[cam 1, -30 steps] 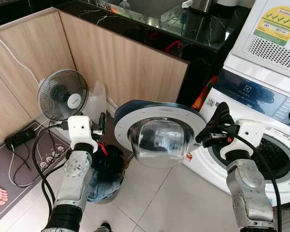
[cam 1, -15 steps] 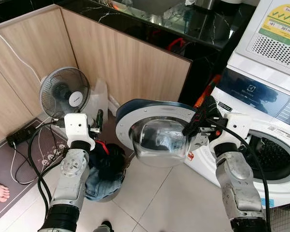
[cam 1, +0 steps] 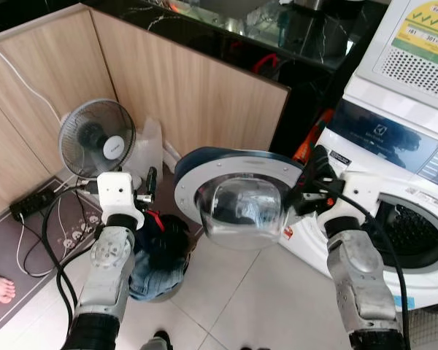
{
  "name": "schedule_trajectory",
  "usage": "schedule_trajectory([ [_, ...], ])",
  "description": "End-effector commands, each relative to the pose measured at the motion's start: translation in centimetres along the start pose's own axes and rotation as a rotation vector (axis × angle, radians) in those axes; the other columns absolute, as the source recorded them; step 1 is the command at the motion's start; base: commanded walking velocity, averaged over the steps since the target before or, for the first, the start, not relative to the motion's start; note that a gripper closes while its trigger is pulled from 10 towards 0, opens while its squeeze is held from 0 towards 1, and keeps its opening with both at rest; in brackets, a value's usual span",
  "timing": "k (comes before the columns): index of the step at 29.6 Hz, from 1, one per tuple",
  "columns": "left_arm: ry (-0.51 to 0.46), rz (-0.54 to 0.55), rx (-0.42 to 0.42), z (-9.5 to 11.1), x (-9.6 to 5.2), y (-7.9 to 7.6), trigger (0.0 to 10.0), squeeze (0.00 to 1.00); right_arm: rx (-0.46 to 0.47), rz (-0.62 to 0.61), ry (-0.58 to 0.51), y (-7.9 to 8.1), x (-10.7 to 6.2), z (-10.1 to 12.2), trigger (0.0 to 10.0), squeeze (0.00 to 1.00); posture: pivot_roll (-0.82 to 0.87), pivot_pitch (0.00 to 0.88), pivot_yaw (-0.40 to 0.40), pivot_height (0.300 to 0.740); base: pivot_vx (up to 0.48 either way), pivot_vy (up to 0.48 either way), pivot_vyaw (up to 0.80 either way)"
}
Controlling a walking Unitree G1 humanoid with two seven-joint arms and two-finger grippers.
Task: Clothes washing
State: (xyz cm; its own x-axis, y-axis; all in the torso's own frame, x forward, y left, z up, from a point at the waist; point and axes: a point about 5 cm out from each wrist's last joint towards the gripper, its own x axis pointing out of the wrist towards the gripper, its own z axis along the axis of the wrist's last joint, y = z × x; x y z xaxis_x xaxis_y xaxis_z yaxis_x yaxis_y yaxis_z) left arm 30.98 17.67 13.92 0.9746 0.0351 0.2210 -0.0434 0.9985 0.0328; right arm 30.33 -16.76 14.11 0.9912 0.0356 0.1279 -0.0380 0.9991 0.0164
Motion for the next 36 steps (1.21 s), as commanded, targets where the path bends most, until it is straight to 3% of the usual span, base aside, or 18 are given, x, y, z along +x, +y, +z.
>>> schedule_trajectory([
  [1,0.020,0.008,0.009,-0.4,-0.5,0.2,10.0,0.00,-0.002,-0.020,-0.005,-0.6,-0.3,0.3,10.0,0.00,0.09,0.237,-0.061,0.740,0.000,0.000,0.00],
  [9,0.023,-0.006,-0.017,-0.3,-0.4,-0.5,10.0,0.00,0.013,-0.064,0.016,-1.6,-0.7,0.2,10.0,0.00,0.05,0.257,-0.062,0.740,0.000,0.000,0.00],
  [36,0.003,-0.026,-0.004,0.2,0.3,-0.6,10.0,0.00,0.018,-0.052,0.027,-1.2,-0.2,-0.1,10.0,0.00,0.08,0.199,-0.039,0.740,0.000,0.000,-0.80],
])
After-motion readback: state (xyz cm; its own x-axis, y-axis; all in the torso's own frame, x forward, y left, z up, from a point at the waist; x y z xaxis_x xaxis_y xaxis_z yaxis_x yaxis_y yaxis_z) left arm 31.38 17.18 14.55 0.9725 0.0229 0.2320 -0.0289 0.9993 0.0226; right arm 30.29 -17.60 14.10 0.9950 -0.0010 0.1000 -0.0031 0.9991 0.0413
